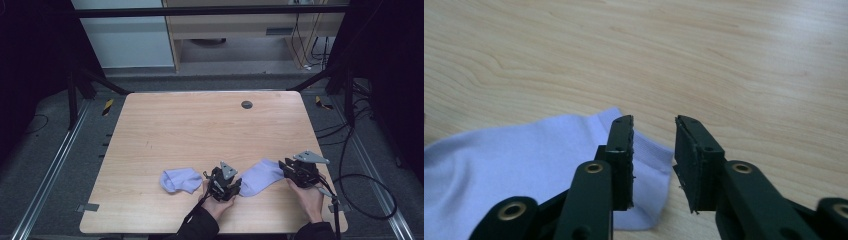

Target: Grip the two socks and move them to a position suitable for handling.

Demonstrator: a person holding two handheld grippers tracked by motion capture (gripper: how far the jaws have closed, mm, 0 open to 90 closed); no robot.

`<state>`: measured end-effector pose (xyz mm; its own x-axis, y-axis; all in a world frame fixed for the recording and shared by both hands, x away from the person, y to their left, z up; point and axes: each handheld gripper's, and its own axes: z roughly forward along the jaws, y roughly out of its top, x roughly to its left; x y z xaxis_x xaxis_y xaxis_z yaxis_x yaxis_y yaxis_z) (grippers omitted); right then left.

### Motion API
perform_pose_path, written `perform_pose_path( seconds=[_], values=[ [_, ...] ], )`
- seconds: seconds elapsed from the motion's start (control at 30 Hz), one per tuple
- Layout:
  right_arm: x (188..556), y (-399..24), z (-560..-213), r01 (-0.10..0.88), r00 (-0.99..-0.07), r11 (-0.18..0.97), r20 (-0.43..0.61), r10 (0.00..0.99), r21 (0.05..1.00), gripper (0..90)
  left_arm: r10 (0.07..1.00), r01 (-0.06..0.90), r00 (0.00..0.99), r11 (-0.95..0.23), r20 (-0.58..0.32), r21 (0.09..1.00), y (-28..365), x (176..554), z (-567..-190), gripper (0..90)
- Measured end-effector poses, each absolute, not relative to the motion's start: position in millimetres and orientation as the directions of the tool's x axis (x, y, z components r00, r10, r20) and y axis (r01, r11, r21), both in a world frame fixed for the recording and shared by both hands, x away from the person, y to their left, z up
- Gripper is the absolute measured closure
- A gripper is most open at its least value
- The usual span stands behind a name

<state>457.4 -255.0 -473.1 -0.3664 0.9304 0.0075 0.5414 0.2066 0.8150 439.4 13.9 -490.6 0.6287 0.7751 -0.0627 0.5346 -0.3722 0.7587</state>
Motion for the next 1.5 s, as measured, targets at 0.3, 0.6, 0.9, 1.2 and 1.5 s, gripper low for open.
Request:
perform_pose_path(
  seconds=[0.3, 0.6, 0.9, 1.2, 1.5],
  values=[
    [472, -257, -489, 0.618, -0.361, 0.225, 0.018, 0.932, 0.753, 65.8, 0.774, 0.559, 0.629, -0.387, -0.071, 0.733, 12, 439, -497, 67.6],
    [479, -252, -498, 0.651, -0.379, 0.261, 0.007, 0.926, 0.712, 74.4, 0.774, 0.565, 0.63, -0.396, -0.068, 0.724, 9, 439, -500, 80.0],
    [478, -248, -496, 0.672, -0.386, 0.267, 0.019, 0.922, 0.691, 89.0, 0.776, 0.584, 0.623, -0.379, -0.097, 0.718, 6, 442, -498, 88.8],
    [451, -257, -474, 0.63, -0.39, 0.204, 0.078, 0.918, 0.749, 89.0, 0.763, 0.537, 0.641, -0.37, -0.081, 0.758, 12, 444, -487, 89.1],
    [427, -255, -473, 0.642, -0.381, 0.223, 0.053, 0.923, 0.734, 88.8, 0.762, 0.544, 0.645, -0.406, -0.057, 0.734, 6, 456, -488, 89.1]
  ],
)
